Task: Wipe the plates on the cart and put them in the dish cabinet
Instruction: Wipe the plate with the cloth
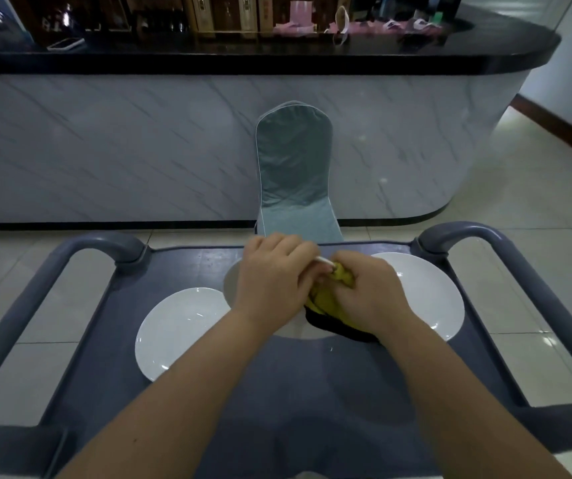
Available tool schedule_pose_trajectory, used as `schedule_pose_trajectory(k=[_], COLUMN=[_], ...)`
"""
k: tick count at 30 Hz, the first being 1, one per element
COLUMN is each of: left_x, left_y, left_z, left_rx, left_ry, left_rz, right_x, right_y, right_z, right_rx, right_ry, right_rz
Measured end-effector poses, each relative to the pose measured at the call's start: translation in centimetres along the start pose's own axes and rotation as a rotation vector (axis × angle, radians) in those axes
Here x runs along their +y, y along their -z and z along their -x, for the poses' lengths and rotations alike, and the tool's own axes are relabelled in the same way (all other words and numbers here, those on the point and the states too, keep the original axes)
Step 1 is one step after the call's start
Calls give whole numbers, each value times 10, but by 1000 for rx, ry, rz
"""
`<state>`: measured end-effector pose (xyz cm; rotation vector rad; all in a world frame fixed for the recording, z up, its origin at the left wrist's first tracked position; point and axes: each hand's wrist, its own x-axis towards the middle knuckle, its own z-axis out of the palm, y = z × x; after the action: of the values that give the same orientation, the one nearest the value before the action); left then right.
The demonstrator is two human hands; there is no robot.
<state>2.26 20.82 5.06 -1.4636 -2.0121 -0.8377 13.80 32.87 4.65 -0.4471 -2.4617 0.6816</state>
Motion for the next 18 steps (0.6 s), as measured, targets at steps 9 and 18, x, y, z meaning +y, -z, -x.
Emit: schedule_pose_trajectory(k=[9, 18], left_x=[-10, -10], left_y=[18, -17], left_z=[-7, 47], left_rx=[356, -71], left_ry=[964, 178], left_rz=[648, 134], right_x=[2, 19], right_y=[7, -16], right_z=[8, 21], right_rx=[148, -43], right_ry=[-314, 49], right_rz=[-440, 20])
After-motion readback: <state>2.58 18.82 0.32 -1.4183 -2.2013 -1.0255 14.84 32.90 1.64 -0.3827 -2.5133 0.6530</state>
